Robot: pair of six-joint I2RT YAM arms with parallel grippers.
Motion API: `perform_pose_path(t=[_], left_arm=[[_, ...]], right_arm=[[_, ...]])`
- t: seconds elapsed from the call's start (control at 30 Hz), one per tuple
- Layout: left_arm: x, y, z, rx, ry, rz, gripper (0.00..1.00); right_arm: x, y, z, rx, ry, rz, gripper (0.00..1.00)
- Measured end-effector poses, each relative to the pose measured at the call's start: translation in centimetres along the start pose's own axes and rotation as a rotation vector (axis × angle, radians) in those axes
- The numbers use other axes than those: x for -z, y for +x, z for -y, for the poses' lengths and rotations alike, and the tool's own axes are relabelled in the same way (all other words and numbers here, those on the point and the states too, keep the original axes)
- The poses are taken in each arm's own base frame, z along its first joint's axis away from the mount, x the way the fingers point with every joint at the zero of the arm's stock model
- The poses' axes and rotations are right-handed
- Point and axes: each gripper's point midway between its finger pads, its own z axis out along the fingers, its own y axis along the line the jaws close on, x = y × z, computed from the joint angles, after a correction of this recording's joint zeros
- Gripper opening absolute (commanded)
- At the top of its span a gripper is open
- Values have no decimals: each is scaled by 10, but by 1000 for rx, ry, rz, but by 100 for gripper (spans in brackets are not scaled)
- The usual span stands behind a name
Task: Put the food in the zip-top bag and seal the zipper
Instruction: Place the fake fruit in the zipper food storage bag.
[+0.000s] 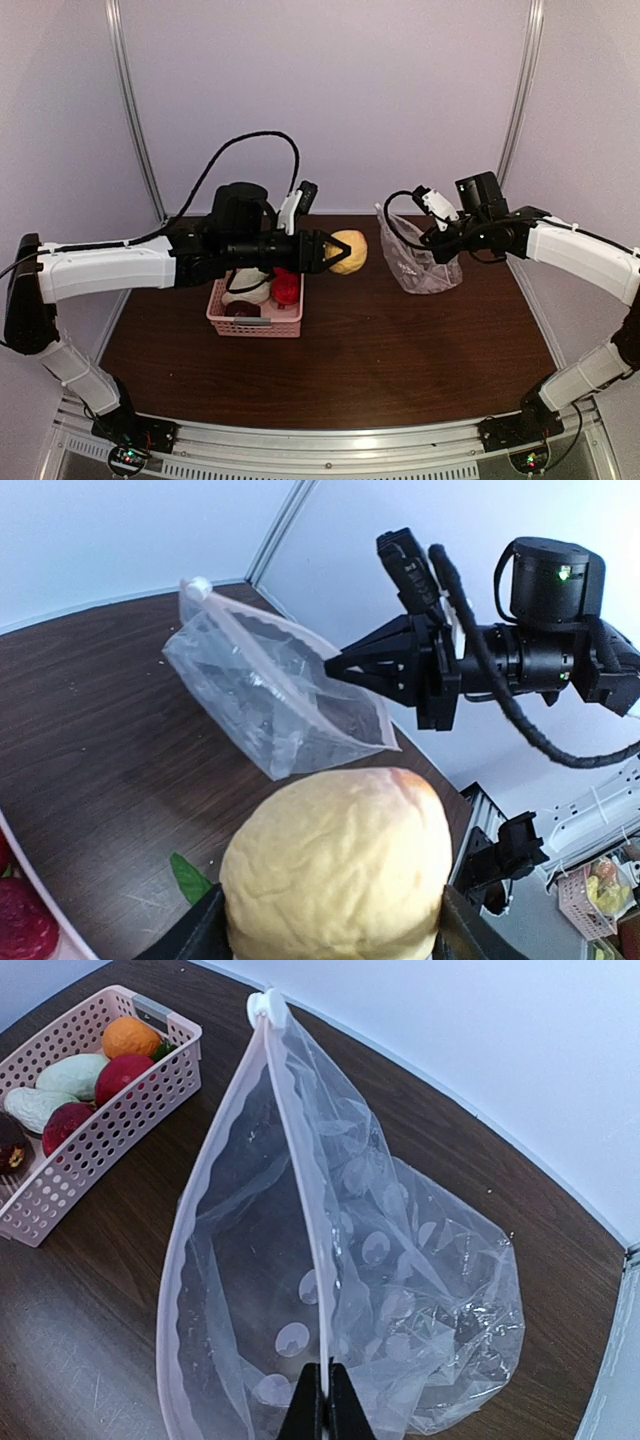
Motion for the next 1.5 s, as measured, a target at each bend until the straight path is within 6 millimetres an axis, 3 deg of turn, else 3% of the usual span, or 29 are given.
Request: perform_pose_path(t=[0.2,0.57,0.83,1.07,1.2,1.5], left_arm=[[-44,15,12,33,67,-15,42],[-109,8,26,107,148,19,39],[-131,15,9,172,103,27,37],[-146,41,-28,261,-18,-14,35],[-148,44,-43,277,-70,-22,35],[-148,9,-24,220,-27,13,32]], right_arm=[[-8,4,-17,-57,-94,-14,0],[-15,7,-41,-138,-238,-26,0],[-11,7,-40,-155,-245,-27,0],[7,-9,-37,-152,-246,3,0],[15,-15,-43,-149,-284,18,0],[22,-15,-67,-143,-395,9,0]])
